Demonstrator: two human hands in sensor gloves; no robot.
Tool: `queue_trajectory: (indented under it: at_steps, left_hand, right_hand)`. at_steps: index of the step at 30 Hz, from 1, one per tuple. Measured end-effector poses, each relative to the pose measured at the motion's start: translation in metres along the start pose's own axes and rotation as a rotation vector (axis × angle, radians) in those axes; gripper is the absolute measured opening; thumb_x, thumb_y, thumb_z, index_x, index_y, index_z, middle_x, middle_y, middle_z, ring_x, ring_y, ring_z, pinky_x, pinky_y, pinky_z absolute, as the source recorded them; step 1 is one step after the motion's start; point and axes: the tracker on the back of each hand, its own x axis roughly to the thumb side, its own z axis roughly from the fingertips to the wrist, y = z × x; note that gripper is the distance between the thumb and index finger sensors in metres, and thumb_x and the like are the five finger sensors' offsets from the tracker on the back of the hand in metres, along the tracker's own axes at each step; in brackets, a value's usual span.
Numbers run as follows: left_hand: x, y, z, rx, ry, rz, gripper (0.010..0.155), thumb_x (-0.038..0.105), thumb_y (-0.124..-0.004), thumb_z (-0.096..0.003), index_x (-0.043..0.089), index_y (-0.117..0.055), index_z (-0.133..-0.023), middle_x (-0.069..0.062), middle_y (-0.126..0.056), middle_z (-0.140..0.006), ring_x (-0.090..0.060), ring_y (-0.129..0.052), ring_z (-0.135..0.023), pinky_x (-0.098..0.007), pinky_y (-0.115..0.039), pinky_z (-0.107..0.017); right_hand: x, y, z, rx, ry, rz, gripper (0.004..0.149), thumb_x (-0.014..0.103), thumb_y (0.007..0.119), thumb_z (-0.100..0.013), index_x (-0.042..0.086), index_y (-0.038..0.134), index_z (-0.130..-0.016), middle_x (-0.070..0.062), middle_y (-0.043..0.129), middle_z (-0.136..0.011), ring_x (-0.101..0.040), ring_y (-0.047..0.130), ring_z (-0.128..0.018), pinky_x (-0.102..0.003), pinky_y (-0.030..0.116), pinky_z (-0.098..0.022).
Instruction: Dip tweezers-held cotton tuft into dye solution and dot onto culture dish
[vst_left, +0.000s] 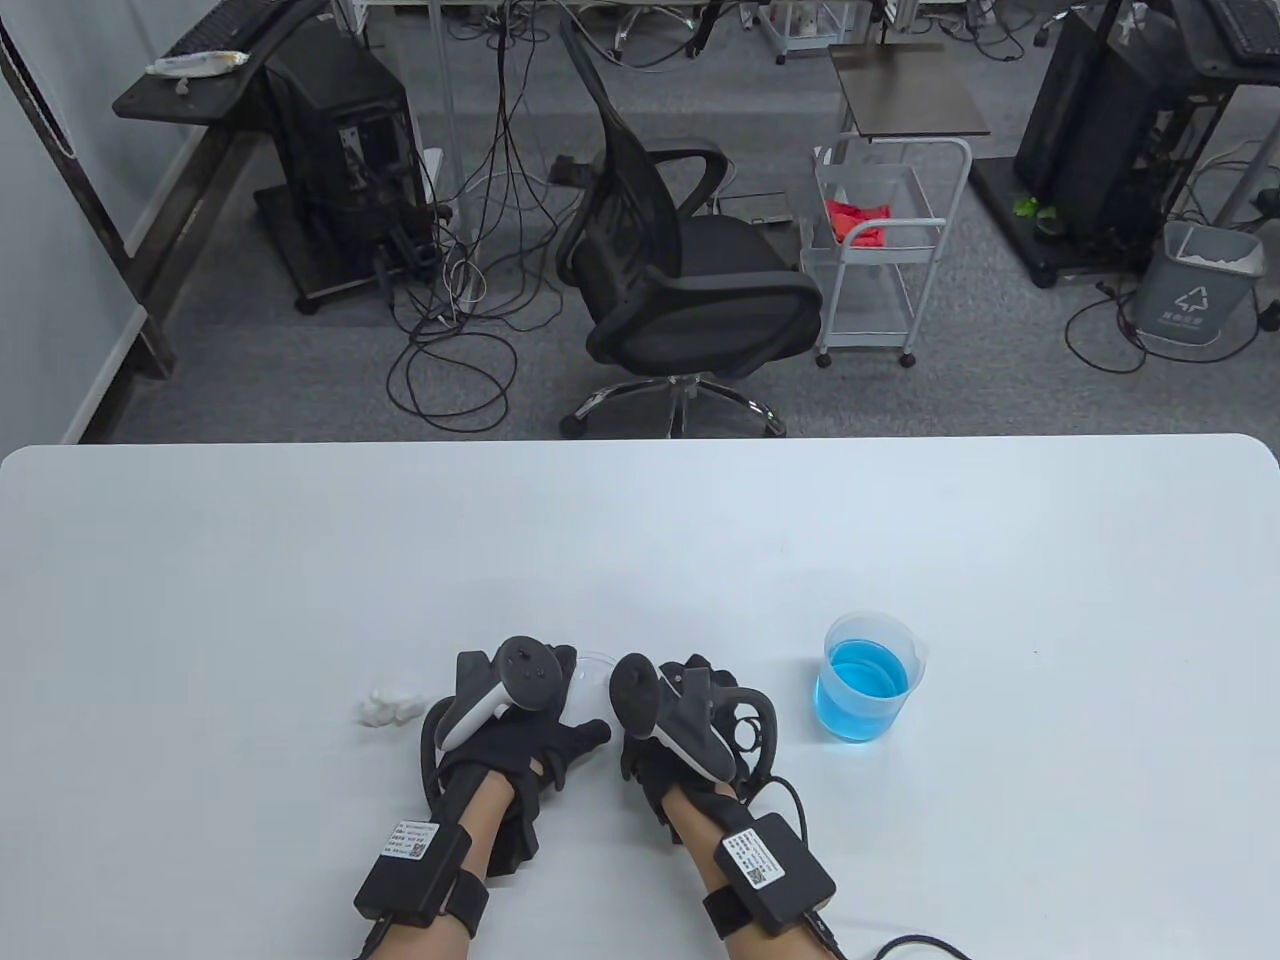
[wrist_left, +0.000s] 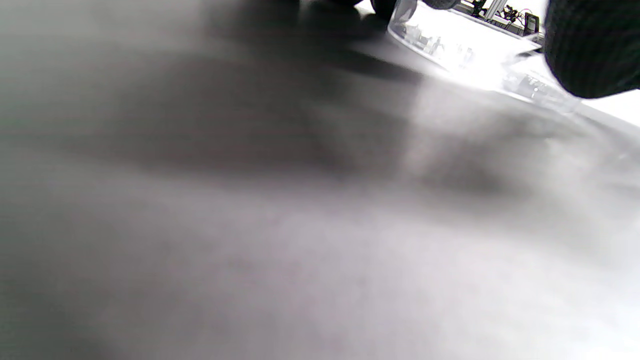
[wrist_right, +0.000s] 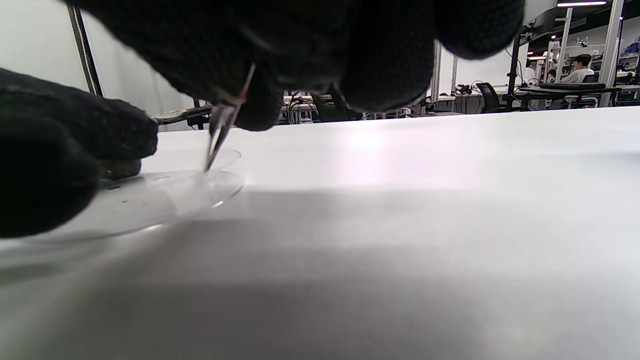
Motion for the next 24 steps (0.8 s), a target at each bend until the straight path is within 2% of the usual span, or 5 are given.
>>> queue_trajectory:
  at_steps: [24]
  left_hand:
    - [-0.0002, -0.0004, 0.0001, -0.008, -0.001, 0.007, 0.094, 0.076, -0.067, -0.0444, 0.039, -0.013, -0.112, 0.011, -0.012, -0.119, -0.022, -0.012, -0.117, -0.045, -0.022, -0.081]
  right_hand:
    - [0.0022, 0.0013, -0.0006, 0.013, -0.019, -0.006, 0.032, 0.030, 0.090, -0.041, 0.021, 0.099, -0.070, 0.002, 0.096, -0.044, -0.021, 0.095, -0.059, -0.056, 0.069, -0.056]
